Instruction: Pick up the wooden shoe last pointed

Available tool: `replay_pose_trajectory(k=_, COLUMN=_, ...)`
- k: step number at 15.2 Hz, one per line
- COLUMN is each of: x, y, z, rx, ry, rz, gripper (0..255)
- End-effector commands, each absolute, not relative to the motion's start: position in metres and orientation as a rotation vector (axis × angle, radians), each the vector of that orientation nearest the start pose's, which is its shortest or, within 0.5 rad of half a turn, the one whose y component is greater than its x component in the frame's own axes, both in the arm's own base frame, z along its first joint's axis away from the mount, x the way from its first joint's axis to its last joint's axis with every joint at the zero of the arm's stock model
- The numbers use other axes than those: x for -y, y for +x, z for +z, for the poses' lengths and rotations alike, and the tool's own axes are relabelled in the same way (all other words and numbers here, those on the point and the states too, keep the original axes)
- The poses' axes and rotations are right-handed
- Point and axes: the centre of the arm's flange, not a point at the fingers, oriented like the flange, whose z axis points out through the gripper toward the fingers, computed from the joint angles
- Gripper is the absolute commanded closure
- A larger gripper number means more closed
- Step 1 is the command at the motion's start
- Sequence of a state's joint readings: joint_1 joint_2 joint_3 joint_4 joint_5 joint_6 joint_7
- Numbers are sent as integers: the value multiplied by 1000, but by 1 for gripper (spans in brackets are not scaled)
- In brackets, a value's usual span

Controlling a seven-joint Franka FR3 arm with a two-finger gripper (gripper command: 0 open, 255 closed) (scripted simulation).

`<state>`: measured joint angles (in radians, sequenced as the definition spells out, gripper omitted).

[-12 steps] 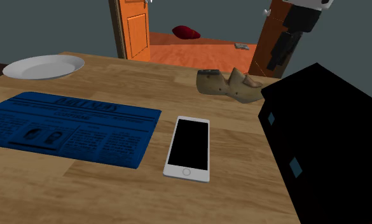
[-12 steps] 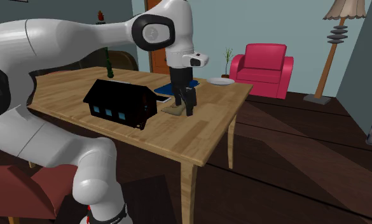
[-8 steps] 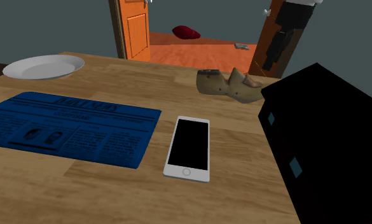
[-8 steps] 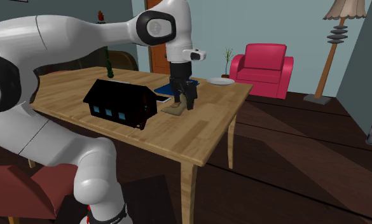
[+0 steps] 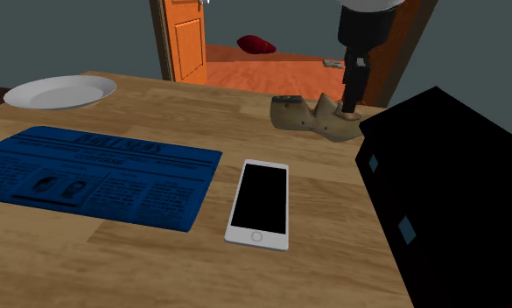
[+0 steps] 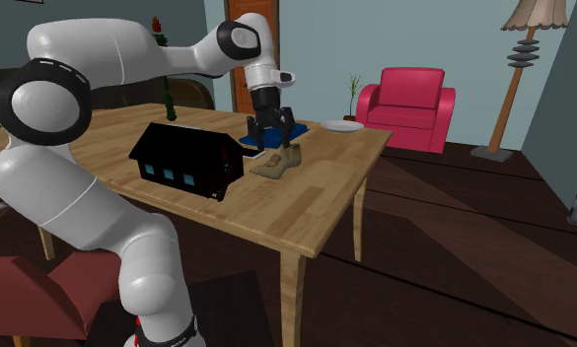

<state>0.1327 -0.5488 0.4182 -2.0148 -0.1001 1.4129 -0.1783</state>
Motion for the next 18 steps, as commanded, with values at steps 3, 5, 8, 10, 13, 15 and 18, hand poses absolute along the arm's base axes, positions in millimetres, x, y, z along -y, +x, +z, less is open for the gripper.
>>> replay_pose_trajectory(k=3, x=-246, y=302, z=624, rx=1221, ry=-3287, rz=95, gripper=0)
replay_pose_trajectory(k=5, x=-246, y=302, z=613, rx=1221, ry=-3287, rz=95, gripper=0)
replay_pose_trajectory(k=8, x=-246, y=302, z=594, rx=1221, ry=-3287, rz=95, gripper=0)
replay_pose_trajectory(k=10, x=-246, y=302, z=594, rx=1221, ry=-3287, rz=95, gripper=0)
replay_pose_trajectory(k=13, x=-247, y=302, z=595, rx=1221, ry=-3287, rz=95, gripper=255)
replay_pose_trajectory(k=15, x=-247, y=302, z=595, rx=1221, ry=-3287, rz=95, gripper=255)
replay_pose_trajectory(k=18, x=-248, y=303, z=594, rx=1221, ry=-3287, rz=95, gripper=255)
